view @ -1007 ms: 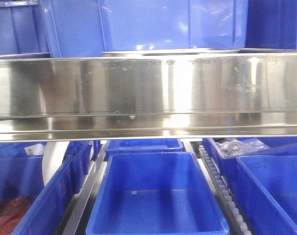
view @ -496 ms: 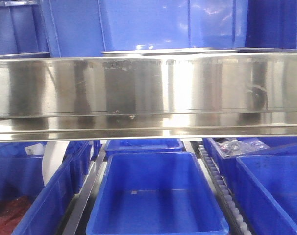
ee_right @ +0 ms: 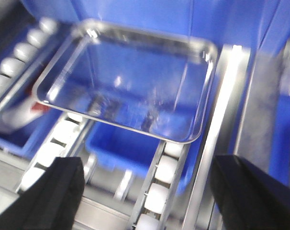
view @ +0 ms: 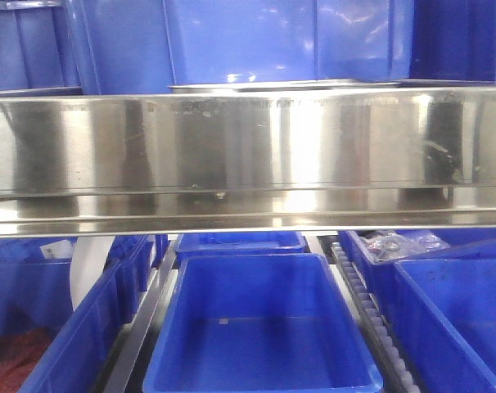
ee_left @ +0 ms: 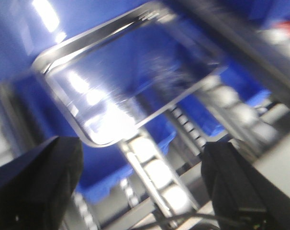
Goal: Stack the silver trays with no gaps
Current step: 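Reach both grippers toward the small silver tray on the upper shelf, then grasp the silver tray rims with both grippers and lift it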
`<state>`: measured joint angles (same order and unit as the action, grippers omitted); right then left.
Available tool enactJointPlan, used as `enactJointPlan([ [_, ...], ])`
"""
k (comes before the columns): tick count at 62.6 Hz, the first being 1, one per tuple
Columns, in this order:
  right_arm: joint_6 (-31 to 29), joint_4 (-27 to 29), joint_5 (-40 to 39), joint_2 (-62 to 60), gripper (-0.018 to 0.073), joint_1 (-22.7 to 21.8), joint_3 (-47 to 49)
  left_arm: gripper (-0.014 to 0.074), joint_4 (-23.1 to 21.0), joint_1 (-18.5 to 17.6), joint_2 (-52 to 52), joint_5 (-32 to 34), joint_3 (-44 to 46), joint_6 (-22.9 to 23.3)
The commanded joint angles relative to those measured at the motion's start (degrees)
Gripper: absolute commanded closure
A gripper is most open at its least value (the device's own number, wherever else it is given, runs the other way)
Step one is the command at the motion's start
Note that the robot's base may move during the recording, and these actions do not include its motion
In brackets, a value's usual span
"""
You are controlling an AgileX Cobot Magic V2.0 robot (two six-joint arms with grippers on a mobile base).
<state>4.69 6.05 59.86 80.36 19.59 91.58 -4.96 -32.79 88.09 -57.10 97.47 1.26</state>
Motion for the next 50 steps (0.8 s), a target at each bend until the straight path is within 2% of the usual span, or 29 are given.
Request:
enactJointPlan([
  [1,2.26,-2.02,2.74,3.52,-0.0066,-1.15,7.12,0.0174,4.3,-0.32,1.56,-0.52,5.13,8.89],
  [7,3.07,-4.61,5.29,7.73,-0.0066,-1.45,11.6,0.0174,9.71,0.1,4.37,-1.64,6.34,16.82],
  [13,3.52,-5.59,5.55,11.44,-0.0066,-1.45,14.22,0.0174,10.76,1.25,6.81,-1.37,6.34,21.46],
  [27,3.53,-5.52,2.05,17.63,-0.0066,-1.45,15.33,0.0174,10.65,2.76,11.56,2.0,6.34,24.38],
  [40,3.53,-5.58,-1.24,22.1,-0.0066,-1.97,15.33,0.0174,10.53,2.86,14.82,5.85,6.59,24.38],
  [50,3.53,-5.62,-2.69,24.36,-0.0066,-2.96,15.33,0.0174,8.58,2.86,16.82,9.32,6.69,24.38],
])
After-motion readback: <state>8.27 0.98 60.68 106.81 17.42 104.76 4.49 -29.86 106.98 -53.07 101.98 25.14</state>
